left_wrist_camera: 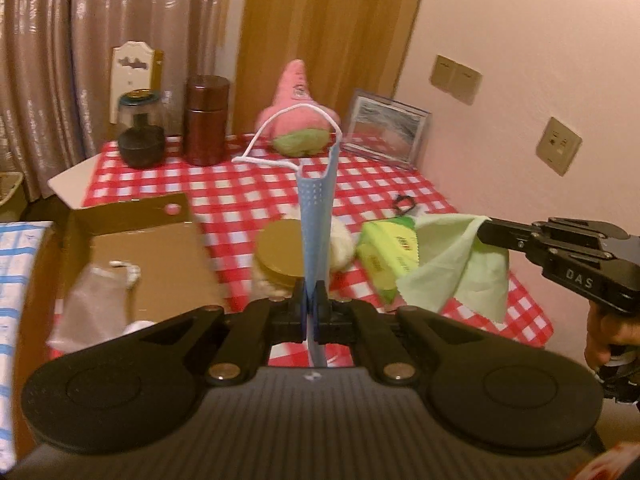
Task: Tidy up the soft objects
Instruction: 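Carry the blue mask and light green cloth over the cardboard box with both grippers, then open the left gripper to drop the mask while the right gripper releases the cloth into the box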
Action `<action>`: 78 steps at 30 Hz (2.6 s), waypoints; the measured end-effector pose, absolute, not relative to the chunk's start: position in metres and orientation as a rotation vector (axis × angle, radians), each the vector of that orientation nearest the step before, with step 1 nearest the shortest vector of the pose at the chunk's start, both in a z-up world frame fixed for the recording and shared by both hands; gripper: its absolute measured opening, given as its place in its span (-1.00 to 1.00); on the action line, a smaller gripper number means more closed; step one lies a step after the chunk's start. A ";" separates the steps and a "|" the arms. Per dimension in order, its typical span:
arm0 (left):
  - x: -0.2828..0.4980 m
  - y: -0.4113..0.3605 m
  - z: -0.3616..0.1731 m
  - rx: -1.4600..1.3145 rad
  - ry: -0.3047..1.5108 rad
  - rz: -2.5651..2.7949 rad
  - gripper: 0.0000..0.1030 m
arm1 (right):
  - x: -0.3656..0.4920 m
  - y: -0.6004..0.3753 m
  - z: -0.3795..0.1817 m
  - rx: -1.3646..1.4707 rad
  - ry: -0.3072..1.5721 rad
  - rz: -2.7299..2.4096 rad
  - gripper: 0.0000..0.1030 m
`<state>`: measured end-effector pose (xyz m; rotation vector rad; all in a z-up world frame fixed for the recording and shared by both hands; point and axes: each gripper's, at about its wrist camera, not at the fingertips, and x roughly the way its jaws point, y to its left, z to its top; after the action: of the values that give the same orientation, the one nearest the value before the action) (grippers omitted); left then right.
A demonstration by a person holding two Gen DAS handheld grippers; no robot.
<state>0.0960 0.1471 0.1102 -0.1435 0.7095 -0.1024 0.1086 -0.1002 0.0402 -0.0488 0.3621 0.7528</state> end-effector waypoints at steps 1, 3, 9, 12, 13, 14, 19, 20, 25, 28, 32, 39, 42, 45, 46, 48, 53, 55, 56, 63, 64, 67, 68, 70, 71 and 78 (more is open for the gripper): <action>0.094 0.155 0.112 -0.138 0.712 -0.092 -0.97 | 0.108 -0.091 0.042 -0.052 0.359 0.769 -1.00; 0.091 0.171 0.116 -0.124 0.720 -0.069 -0.97 | 0.107 -0.077 0.044 -0.052 0.356 0.797 -1.00; 0.087 0.217 0.121 -0.105 0.750 0.002 -0.97 | 0.109 -0.030 0.045 -0.016 0.373 0.886 -1.00; 0.088 0.237 0.119 -0.085 0.771 0.036 -0.97 | 0.116 -0.007 0.042 -0.002 0.392 0.911 -1.00; 0.090 0.243 0.118 -0.082 0.781 0.042 -0.97 | 0.117 0.002 0.041 -0.004 0.394 0.917 -1.00; 0.092 0.249 0.116 -0.078 0.796 0.046 -0.97 | 0.119 0.009 0.040 -0.001 0.397 0.921 -1.00; 0.104 0.275 0.100 -0.062 0.869 0.071 -0.97 | 0.128 0.041 0.032 0.024 0.423 0.933 -1.00; 0.108 0.279 0.096 -0.059 0.879 0.079 -0.97 | 0.129 0.048 0.029 0.024 0.426 0.935 -1.00; 0.125 0.297 0.074 -0.048 0.918 0.107 -0.97 | 0.140 0.078 0.015 0.019 0.436 0.934 -1.00; 0.138 0.306 0.059 -0.054 0.940 0.100 -0.97 | 0.152 0.095 0.003 0.037 0.456 0.933 -1.00; 0.157 0.317 0.038 -0.073 0.954 0.116 -0.94 | 0.167 0.114 -0.011 0.035 0.473 0.911 -1.00; 0.179 0.333 0.013 -0.103 0.939 0.156 -0.61 | 0.189 0.136 -0.040 0.006 0.496 0.888 -1.00; 0.183 0.337 0.009 -0.108 0.923 0.159 -0.48 | 0.194 0.142 -0.050 -0.006 0.503 0.885 -1.00; 0.184 0.341 0.009 -0.118 0.901 0.164 -0.37 | 0.198 0.146 -0.059 -0.019 0.507 0.882 -1.00; 0.185 0.342 0.008 -0.118 0.896 0.169 -0.36 | 0.200 0.148 -0.062 -0.023 0.508 0.881 -0.99; 0.185 0.343 0.008 -0.124 0.887 0.175 -0.35 | 0.202 0.151 -0.066 -0.033 0.508 0.884 -0.99; 0.185 0.348 0.009 -0.141 0.864 0.192 -0.35 | 0.211 0.158 -0.076 -0.040 0.518 0.886 -0.99; 0.184 0.347 0.010 -0.141 0.856 0.196 -0.35 | 0.214 0.159 -0.079 -0.037 0.522 0.896 -0.99; 0.183 0.346 0.010 -0.140 0.853 0.198 -0.35 | 0.215 0.159 -0.080 -0.038 0.526 0.908 -0.99; 0.174 0.342 0.013 -0.151 0.830 0.221 -0.26 | 0.213 0.160 -0.081 -0.073 0.540 0.919 -0.92; 0.173 0.342 0.013 -0.158 0.829 0.224 -0.25 | 0.213 0.159 -0.081 -0.077 0.544 0.922 -0.87; 0.170 0.342 0.014 -0.178 0.823 0.229 -0.24 | 0.211 0.154 -0.080 -0.054 0.550 0.941 0.10; 0.168 0.342 0.014 -0.184 0.822 0.230 -0.24 | 0.210 0.150 -0.079 -0.038 0.543 0.942 0.27; 0.164 0.340 0.015 -0.194 0.815 0.235 -0.24 | 0.207 0.145 -0.076 -0.033 0.539 0.949 0.27; 0.161 0.339 0.016 -0.198 0.812 0.236 -0.24 | 0.205 0.143 -0.074 -0.043 0.540 0.950 0.27; 0.142 0.324 0.029 -0.211 0.776 0.237 -0.15 | 0.176 0.115 -0.055 -0.097 0.491 0.953 0.27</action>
<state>0.1420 0.3238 0.0289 -0.2112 0.7765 0.2369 0.1763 0.1145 -0.0551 -0.0970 0.4911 0.9532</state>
